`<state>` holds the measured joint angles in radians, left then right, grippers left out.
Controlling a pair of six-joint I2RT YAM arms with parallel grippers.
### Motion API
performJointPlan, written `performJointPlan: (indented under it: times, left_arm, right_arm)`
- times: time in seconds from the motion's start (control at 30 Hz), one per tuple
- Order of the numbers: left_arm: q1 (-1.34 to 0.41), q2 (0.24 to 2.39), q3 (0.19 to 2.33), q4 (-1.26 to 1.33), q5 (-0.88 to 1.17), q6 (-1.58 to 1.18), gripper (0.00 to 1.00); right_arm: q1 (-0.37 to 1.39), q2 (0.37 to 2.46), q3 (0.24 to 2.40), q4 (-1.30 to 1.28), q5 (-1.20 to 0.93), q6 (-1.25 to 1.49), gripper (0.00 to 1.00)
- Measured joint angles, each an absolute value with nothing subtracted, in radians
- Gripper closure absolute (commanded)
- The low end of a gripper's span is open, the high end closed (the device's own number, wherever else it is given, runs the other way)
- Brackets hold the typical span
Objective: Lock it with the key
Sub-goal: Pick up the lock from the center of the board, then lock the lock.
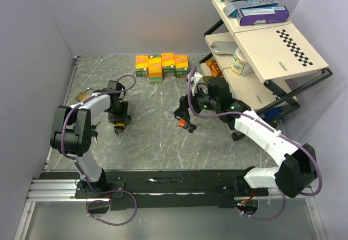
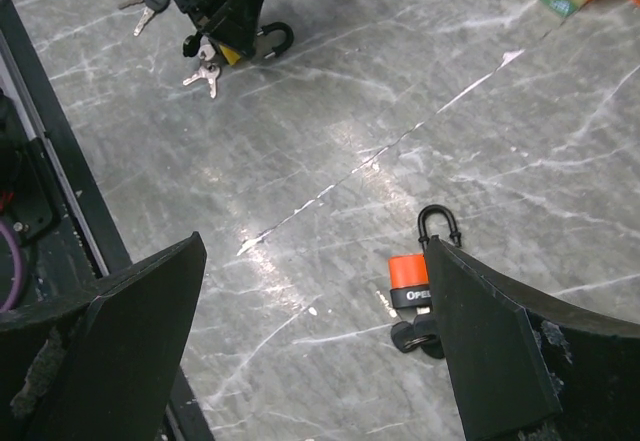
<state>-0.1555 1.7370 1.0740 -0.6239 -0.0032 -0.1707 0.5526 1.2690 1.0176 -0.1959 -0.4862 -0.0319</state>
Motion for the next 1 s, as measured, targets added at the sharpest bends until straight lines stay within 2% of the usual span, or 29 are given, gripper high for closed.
performJointPlan:
  times: [0.13, 0.37, 0.5, 0.67, 0.83, 1.0]
  left_arm:
    - [-0.151, 1.683, 1.074, -0.626, 0.055, -0.253, 0.99]
    - [-0.189, 1.439, 1.140, -0.528, 0.168, -0.523, 0.99]
    - [-0.245, 1.425, 1.225, -0.434, 0.197, -0.672, 0.99]
    - [-0.296, 1.424, 1.233, -0.315, 0.242, -0.810, 0.99]
    - [-0.314, 1.414, 1.227, -0.213, 0.266, -0.922, 0.99]
    - [-0.317, 1.382, 1.197, -0.115, 0.269, -1.040, 0.99]
  right_arm:
    - [0.552, 1.317, 1.052, -0.186, -0.486, 0.023, 0.01]
    - [0.553, 1.348, 1.078, -0.047, -0.459, 0.195, 0.01]
    - [0.571, 1.424, 1.150, 0.039, -0.435, 0.270, 0.02]
    - [0.613, 1.506, 1.235, 0.091, -0.427, 0.301, 0.04]
    - [0.647, 1.541, 1.259, 0.134, -0.402, 0.318, 0.07]
    - [0.689, 1.560, 1.277, 0.167, -0.319, 0.315, 0.18]
